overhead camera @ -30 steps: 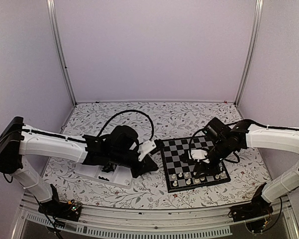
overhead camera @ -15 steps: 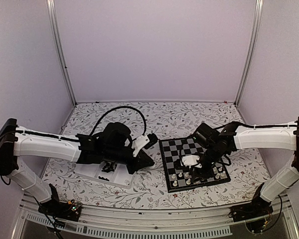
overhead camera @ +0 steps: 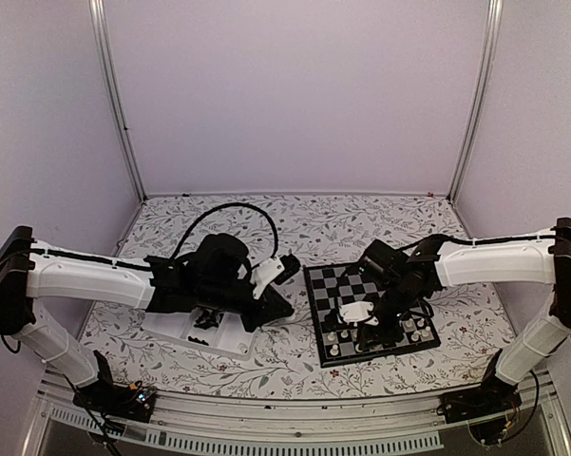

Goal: Set up the chess pieces on the board
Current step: Pick up the chess piece from the chessboard, then place the chess piece on the chessboard.

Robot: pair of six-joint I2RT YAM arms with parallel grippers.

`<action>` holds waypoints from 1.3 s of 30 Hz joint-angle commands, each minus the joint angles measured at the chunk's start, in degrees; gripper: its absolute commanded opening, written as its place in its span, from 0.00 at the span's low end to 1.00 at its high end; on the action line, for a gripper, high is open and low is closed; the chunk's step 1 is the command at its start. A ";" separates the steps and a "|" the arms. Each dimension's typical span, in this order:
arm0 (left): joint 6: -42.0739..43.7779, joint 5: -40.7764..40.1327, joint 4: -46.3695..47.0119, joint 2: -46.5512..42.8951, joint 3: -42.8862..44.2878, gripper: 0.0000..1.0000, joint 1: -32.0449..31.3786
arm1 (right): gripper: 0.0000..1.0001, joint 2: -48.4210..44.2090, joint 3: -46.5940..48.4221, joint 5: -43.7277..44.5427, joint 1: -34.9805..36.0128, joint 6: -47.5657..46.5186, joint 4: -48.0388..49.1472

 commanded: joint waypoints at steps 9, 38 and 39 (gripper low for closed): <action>-0.16 3.95 1.30 3.31 3.45 0.03 0.68 | 0.04 -2.27 6.63 -1.19 0.39 -0.21 -4.54; 8.88 1.42 -14.85 31.22 36.61 0.03 -10.57 | 0.03 -27.22 -7.33 3.96 -18.20 -1.79 -15.06; 8.63 1.22 -16.35 32.49 38.18 0.03 -10.68 | 0.03 -27.32 -7.98 4.10 -18.20 -1.76 -14.65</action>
